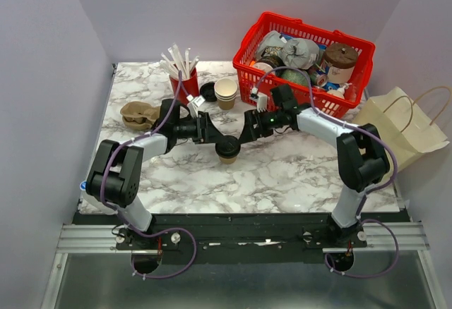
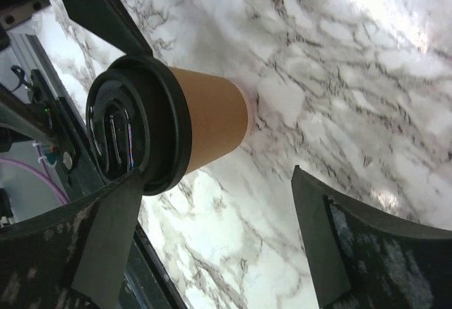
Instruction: Pack the takeout coffee
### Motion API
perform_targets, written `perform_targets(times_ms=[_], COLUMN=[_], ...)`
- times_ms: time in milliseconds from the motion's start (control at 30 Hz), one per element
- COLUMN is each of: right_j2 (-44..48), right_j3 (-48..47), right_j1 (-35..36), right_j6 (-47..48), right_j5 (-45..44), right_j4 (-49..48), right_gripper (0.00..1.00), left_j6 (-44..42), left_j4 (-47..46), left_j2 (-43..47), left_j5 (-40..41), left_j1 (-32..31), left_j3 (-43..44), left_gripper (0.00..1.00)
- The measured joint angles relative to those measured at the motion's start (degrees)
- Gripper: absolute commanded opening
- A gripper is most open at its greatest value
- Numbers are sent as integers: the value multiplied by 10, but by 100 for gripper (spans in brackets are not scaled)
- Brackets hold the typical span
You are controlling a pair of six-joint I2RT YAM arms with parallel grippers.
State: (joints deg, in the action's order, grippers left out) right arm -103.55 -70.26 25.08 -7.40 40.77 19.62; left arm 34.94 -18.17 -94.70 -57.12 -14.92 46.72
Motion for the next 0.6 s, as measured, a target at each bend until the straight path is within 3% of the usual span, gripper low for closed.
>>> perform_targets(times_ms=[233, 600], right_j2=[-42, -66], right_j3=[-41, -43], right_j1=[0, -3], right_j6=[-7, -26], right_j5=[32, 76], right_j4=[-15, -25], right_gripper=[91, 88], left_j6=[-22, -14], left_j4=[43, 23], left_j2=[-1, -38], left_j5=[8, -12], left_j1=[14, 20], left_j3=[-16, -16], left_gripper=[72, 70])
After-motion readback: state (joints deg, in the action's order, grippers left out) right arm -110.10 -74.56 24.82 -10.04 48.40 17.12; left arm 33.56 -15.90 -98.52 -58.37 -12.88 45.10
